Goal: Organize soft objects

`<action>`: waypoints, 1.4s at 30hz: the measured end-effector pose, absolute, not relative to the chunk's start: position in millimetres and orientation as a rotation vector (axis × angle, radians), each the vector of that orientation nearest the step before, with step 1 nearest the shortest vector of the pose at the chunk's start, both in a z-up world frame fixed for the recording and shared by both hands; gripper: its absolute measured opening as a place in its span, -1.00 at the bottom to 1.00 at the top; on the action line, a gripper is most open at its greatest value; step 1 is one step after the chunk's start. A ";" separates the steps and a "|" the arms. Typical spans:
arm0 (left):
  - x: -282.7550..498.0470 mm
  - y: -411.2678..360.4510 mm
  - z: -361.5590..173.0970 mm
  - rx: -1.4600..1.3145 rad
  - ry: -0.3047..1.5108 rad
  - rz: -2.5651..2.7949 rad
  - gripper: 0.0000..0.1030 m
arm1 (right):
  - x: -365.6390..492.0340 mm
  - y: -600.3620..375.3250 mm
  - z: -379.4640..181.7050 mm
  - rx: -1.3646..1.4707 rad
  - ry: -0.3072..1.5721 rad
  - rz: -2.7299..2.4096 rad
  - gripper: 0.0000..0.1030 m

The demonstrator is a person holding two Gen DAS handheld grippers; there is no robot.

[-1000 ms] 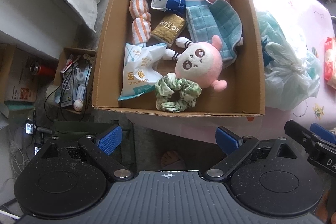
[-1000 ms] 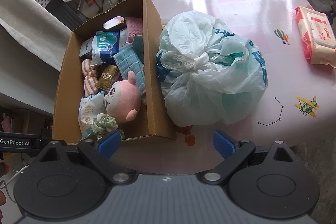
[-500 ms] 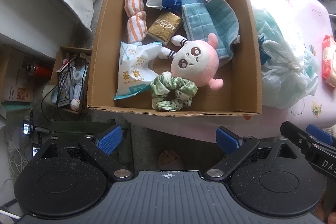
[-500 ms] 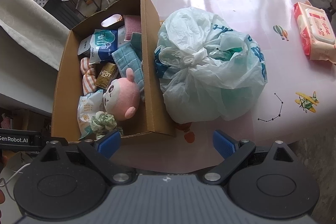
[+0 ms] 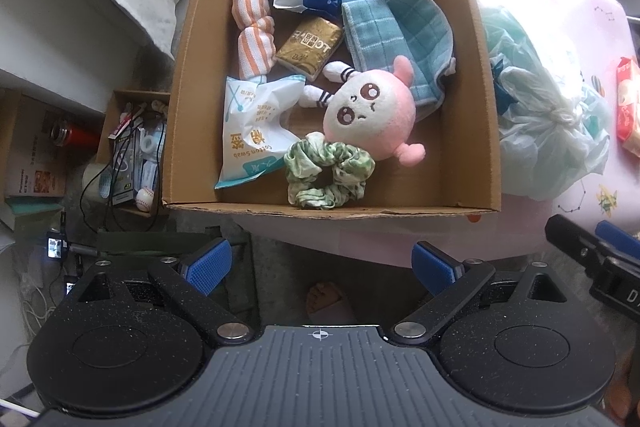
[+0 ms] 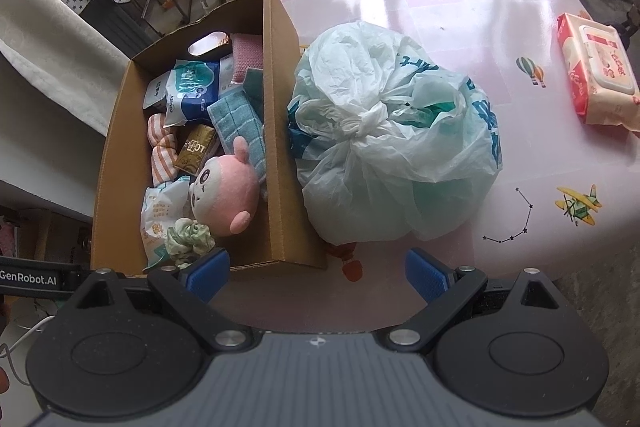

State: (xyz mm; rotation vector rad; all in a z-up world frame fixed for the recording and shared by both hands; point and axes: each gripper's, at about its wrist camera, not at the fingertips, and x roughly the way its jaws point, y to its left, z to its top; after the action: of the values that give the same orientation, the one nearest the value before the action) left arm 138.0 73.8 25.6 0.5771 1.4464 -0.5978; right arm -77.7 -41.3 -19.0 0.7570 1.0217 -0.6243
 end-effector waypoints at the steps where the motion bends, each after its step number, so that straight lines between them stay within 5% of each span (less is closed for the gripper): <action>1: 137.7 73.7 24.8 0.580 1.446 -0.598 0.89 | -77.6 -41.7 -18.9 0.755 1.022 -0.624 0.46; 42: 147.4 81.8 12.9 0.644 1.433 -0.559 0.90 | -40.4 -27.3 -13.0 0.507 1.161 -0.568 0.48</action>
State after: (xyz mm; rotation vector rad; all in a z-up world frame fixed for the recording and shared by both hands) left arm 147.4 81.8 12.9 0.6438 1.4332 -0.5594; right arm -40.4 -27.3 -13.0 0.5066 1.1614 -0.5685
